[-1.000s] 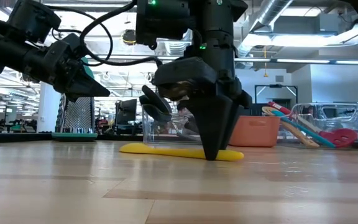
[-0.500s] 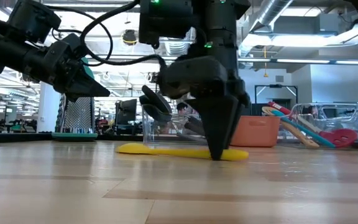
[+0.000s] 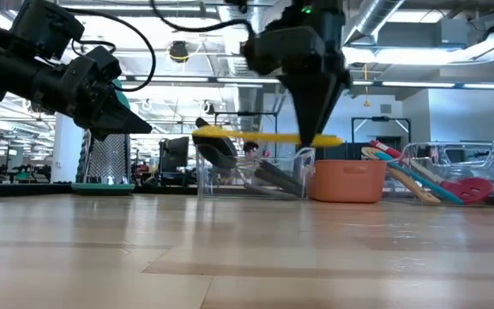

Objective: Pick & Place Kitchen Items
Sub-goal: Put the yellow spoon in the right transparent bin

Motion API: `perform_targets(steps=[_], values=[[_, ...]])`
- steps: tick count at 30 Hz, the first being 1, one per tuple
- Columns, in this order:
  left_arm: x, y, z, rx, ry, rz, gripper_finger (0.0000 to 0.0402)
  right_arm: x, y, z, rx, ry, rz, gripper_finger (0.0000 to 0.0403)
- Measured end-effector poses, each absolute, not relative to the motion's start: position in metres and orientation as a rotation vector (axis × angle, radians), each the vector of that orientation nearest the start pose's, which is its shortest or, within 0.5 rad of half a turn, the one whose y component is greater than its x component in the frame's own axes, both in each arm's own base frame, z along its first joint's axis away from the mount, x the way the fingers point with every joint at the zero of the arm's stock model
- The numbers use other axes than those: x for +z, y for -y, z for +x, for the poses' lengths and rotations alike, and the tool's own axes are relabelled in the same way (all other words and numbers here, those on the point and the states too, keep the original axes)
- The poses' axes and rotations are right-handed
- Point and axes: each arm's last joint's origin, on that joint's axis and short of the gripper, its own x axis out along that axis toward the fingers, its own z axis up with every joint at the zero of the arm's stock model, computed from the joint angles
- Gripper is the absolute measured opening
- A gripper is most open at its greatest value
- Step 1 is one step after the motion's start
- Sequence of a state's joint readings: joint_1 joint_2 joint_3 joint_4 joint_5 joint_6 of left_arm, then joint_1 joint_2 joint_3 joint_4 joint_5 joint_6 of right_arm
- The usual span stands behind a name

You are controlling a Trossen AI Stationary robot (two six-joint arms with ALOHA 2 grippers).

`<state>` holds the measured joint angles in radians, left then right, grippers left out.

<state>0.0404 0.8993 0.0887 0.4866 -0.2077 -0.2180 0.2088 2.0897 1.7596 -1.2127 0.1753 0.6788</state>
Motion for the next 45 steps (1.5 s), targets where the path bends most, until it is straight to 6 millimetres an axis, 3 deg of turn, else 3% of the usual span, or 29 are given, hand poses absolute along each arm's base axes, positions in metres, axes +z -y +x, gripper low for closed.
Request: perform_targets(steps=[13, 18, 23, 33, 37, 45], values=[[0.143, -0.012, 0.159, 0.25, -0.3, -0.193, 0.0001, 0.322, -0.019, 0.328, -0.82, -1.23, 0.222, 0.0048], [0.143, -0.012, 0.159, 0.25, -0.3, -0.193, 0.0001, 0.343, 0.005, 0.29, -0.938, -1.163, 0.249, 0.0048], [0.143, -0.012, 0.159, 0.25, -0.3, -0.193, 0.0001, 0.327, 0.029, 0.24, -1.068, -1.131, 0.344, 0.0048], [0.143, -0.012, 0.159, 0.251, -0.299, -0.192, 0.0001, 0.26, 0.069, 0.158, -1.306, -0.935, 0.57, 0.0048], [0.143, -0.012, 0.159, 0.253, -0.299, -0.191, 0.0001, 0.235, 0.083, 0.138, -1.398, -0.939, 0.605, 0.0048], [0.143, -0.012, 0.159, 0.264, -0.297, -0.188, 0.0001, 0.207, 0.102, 0.129, -1.423, -0.908, 0.678, 0.0048]])
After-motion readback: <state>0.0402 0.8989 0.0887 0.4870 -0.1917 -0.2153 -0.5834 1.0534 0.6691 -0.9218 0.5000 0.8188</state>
